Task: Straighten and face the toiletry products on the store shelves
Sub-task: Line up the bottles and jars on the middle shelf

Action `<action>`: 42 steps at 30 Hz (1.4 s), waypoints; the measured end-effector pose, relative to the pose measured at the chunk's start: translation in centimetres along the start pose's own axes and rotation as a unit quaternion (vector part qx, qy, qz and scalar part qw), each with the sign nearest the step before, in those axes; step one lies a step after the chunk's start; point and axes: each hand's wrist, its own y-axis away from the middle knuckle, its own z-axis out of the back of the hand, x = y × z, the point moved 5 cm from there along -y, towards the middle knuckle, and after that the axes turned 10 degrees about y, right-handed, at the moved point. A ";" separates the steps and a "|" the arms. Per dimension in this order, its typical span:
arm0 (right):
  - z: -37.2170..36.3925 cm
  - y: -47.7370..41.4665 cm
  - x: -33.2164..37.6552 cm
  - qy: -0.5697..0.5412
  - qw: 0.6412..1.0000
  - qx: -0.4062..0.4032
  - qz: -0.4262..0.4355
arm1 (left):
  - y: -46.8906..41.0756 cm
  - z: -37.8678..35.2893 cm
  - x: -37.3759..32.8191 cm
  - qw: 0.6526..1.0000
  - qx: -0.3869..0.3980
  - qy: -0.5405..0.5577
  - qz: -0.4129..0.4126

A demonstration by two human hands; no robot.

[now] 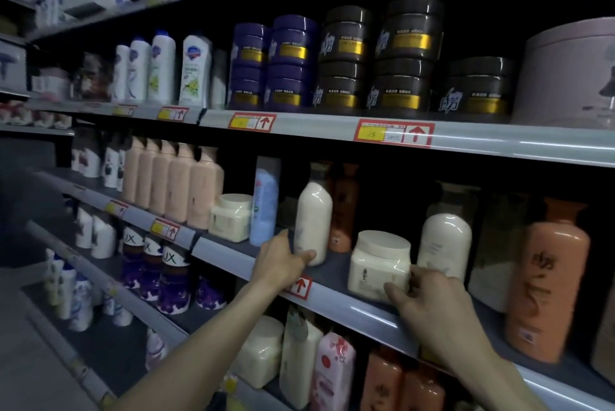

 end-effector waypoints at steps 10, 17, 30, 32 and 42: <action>-1.3 -1.7 0.2 -0.021 0.999 -0.027 0.010 | -3.3 -3.1 0.1 0.998 -0.018 -0.049 -0.039; -2.0 -2.6 0.9 -0.026 0.999 0.000 0.018 | -3.7 -5.5 -1.8 0.998 0.032 -0.017 -0.050; -2.3 -2.4 0.4 0.021 1.000 -0.002 -0.005 | -2.6 -6.2 -2.8 0.984 0.111 0.032 -0.133; -2.6 -2.4 0.5 0.031 1.000 0.003 -0.006 | -1.7 -6.1 -3.2 0.975 0.139 0.053 -0.162; -3.9 -3.4 2.3 -0.030 0.998 0.037 0.030 | -0.9 0.4 -1.5 0.981 0.056 0.153 -0.104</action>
